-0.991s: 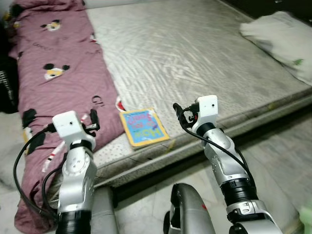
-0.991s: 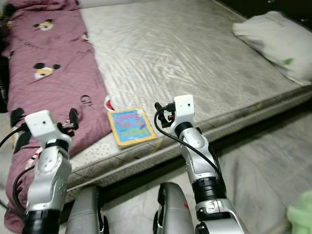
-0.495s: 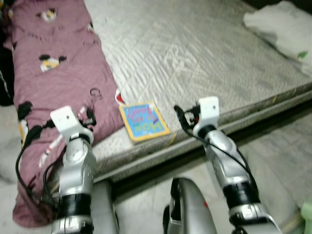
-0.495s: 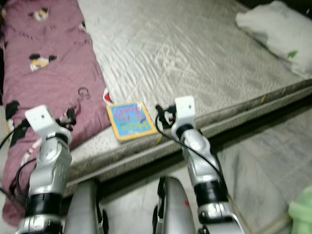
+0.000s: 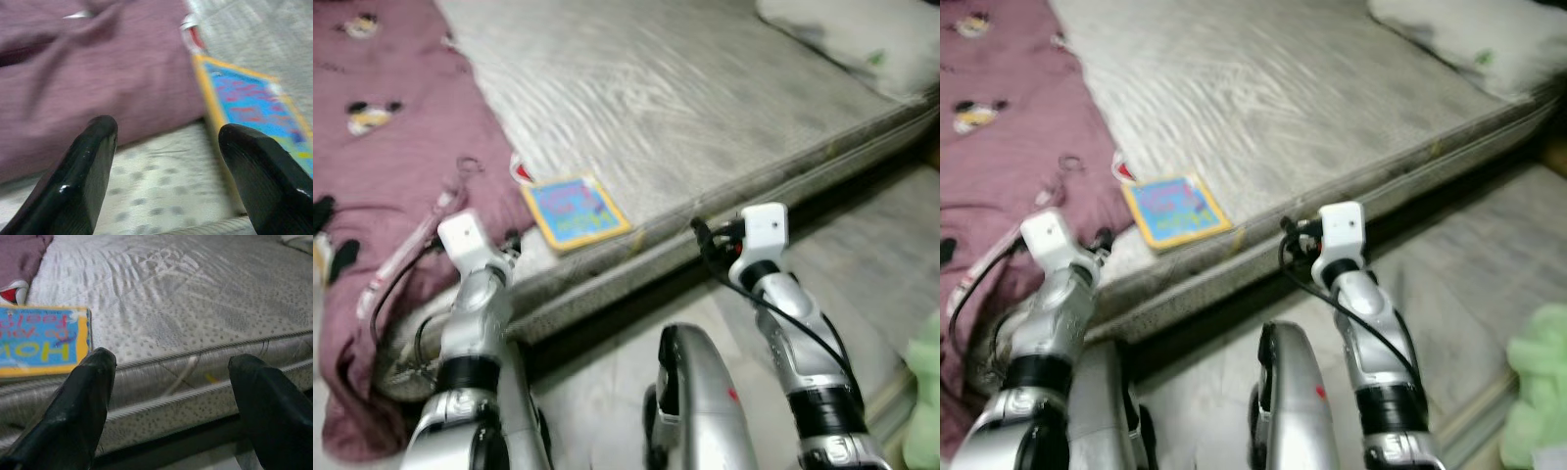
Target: Clean up the room
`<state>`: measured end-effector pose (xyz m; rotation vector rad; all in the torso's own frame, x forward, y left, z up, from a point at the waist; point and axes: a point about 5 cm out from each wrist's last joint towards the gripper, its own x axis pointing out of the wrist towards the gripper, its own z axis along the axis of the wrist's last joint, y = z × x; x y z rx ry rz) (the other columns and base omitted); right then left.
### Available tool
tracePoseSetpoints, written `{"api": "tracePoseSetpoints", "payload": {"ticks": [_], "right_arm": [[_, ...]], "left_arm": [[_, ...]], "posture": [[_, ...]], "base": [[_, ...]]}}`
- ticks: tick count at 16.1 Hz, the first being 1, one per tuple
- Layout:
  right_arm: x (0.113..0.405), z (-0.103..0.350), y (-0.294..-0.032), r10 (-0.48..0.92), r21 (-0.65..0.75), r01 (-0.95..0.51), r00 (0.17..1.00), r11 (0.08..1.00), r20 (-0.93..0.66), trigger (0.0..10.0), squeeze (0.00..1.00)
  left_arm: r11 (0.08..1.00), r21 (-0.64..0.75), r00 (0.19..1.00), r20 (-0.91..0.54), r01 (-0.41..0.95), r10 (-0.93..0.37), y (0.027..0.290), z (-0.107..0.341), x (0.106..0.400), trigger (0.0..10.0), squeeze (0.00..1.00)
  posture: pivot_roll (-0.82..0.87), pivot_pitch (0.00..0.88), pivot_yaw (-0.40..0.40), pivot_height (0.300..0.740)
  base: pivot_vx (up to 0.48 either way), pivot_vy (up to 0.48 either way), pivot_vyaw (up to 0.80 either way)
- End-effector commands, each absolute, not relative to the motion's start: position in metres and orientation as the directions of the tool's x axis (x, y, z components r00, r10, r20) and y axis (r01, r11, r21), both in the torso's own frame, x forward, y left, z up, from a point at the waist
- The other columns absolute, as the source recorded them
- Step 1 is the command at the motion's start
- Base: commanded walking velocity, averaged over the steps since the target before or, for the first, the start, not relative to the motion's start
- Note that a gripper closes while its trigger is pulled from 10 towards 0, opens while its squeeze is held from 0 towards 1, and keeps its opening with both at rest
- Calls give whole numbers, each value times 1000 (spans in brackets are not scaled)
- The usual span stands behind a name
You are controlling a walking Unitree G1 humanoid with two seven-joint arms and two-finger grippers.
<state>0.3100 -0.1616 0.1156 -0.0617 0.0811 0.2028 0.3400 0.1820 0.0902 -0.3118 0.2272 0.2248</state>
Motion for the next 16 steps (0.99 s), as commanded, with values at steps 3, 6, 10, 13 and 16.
{"api": "tracePoseSetpoints", "payload": {"ticks": [3,6,10,13,16], "right_arm": [[306,119,-162,199,-54,-204,976,978,-89,10000,0],[302,122,-168,180,-67,-187,979,980,-92,10000,0],[293,124,-174,159,-62,-165,984,984,-85,10000,0],[287,123,-173,156,-62,-162,983,985,-98,10000,0],[284,126,-177,148,-71,-155,984,985,-100,10000,0]], "left_arm": [[922,-297,943,-292,-249,161,179,78,340,10000,0],[909,-327,943,-291,-259,164,176,75,343,10000,0],[903,-384,971,-209,-194,120,172,90,355,10000,0],[883,-428,970,-217,-193,107,169,90,359,10000,0],[837,-495,957,-268,-233,109,169,82,359,10000,0]], "posture": [[-214,179,-28,500],[-233,181,-26,500],[-254,187,-24,500],[-268,191,-22,500],[-284,193,-24,500]], "base": [[0,0,0],[0,0,0],[0,0,0],[0,0,0],[0,0,0]]}}
